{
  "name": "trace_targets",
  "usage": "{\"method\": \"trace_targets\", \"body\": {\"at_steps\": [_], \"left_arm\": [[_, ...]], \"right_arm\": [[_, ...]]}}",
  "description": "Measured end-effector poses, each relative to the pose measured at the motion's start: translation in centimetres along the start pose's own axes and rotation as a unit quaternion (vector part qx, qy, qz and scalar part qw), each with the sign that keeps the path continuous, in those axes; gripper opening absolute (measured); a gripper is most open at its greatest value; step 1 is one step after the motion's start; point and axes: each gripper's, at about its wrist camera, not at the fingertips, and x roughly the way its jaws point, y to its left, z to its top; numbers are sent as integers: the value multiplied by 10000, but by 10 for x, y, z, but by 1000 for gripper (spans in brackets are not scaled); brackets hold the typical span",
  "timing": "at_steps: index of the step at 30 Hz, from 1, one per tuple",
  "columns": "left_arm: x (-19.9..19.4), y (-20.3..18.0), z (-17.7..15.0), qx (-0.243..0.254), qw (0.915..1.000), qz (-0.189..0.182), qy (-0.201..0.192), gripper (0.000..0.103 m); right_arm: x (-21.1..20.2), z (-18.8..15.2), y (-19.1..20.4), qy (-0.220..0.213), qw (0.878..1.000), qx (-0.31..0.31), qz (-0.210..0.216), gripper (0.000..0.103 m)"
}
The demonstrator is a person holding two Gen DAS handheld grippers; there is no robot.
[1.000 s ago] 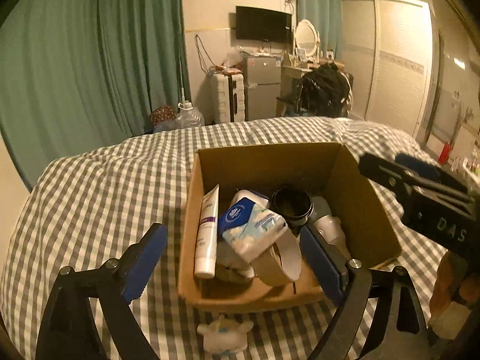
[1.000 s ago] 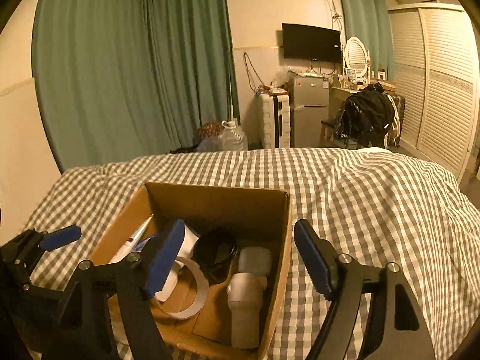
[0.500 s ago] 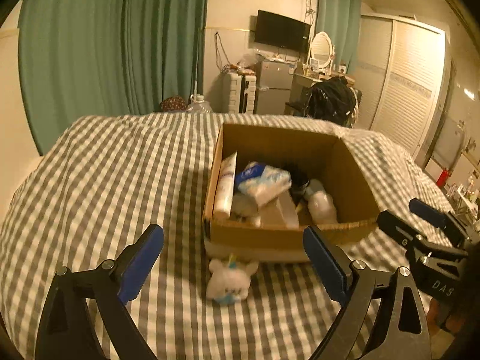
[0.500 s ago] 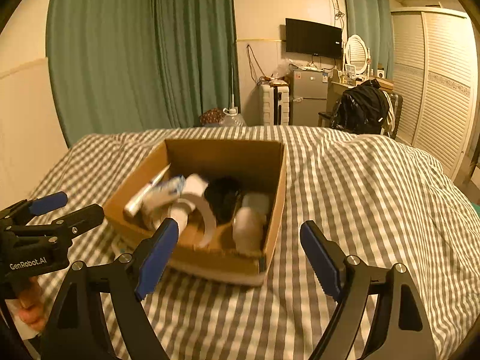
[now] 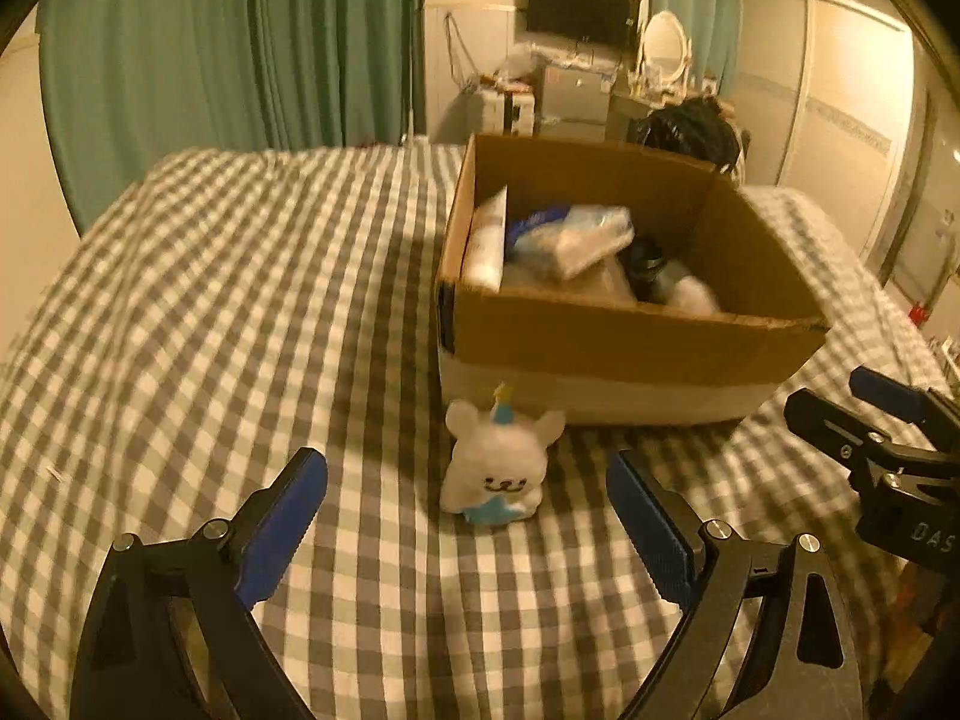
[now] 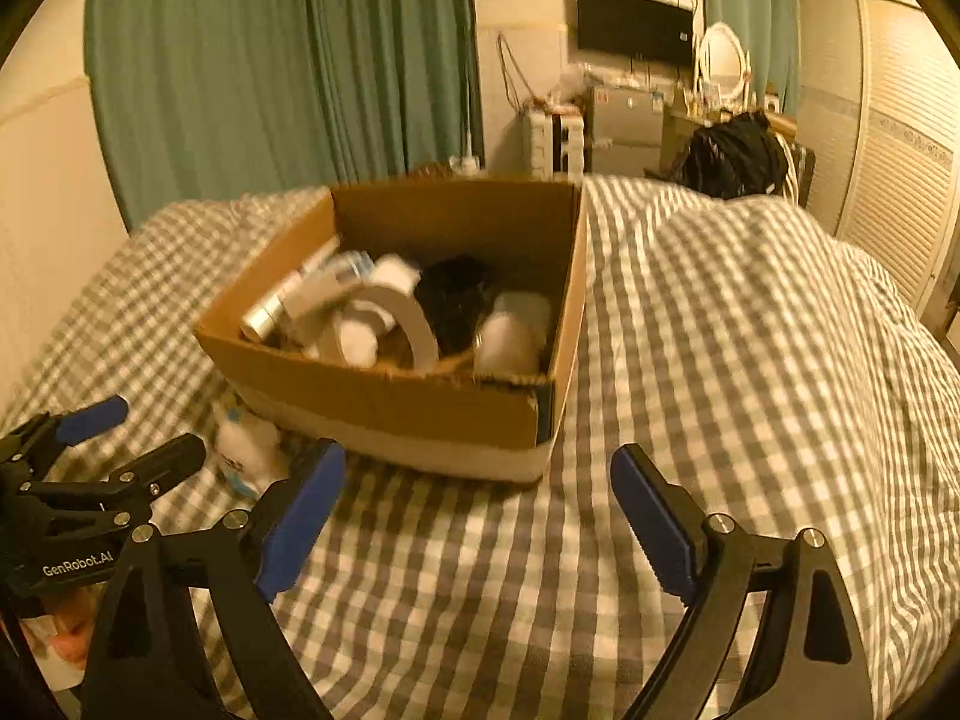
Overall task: Organize objects
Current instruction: 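Move the left gripper to the white bear toy and grasp it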
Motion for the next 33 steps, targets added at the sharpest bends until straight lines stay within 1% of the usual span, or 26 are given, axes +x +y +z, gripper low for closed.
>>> {"method": "trace_targets", "body": {"at_steps": [2,7,10,13,16,19,20,22,24,26,27,28,29,31,32,33], "left_arm": [[9,-1,-4,27,9999,-6,128,97],[29,-7,-10,97,9991,90,396,98],[40,-13,-14,187,9984,128,526,99],[52,-17,-17,288,9971,299,641,99],[62,-15,-19,224,9964,401,714,99],[75,-11,-21,121,9947,588,834,99],[77,-10,-22,95,9945,594,852,99],[76,-10,-23,93,9953,622,739,99],[75,-13,-23,166,9957,653,636,99],[74,-16,-25,248,9962,595,586,98],[73,-18,-26,291,9965,542,565,93],[72,-19,-26,328,9966,509,555,82],[70,-21,-28,393,9968,445,539,75],[68,-25,-30,497,9966,381,539,53],[66,-26,-31,539,9963,403,536,49],[64,-27,-33,561,9962,400,526,50]], "right_arm": [[10,-2,1,212,9998,-12,-1,93],[30,-6,4,644,9979,-45,-71,93],[34,-8,6,731,9972,-80,-107,93],[36,-9,7,768,9969,-80,-124,93],[37,-10,6,785,9968,-51,-124,93],[37,-9,6,802,9967,-25,-115,93],[38,-9,6,810,9966,-17,-108,93],[38,-9,5,818,9966,2,-95,93],[38,-9,5,820,9966,25,-80,93],[38,-8,4,822,9966,49,-75,93],[38,-9,4,823,9966,58,-75,93],[38,-9,4,825,9965,63,-77,93],[38,-9,4,827,9965,58,-77,93],[39,-9,4,839,9964,50,-88,93],[39,-9,4,847,9964,41,-95,93],[38,-9,4,836,9965,46,-81,93]]}}
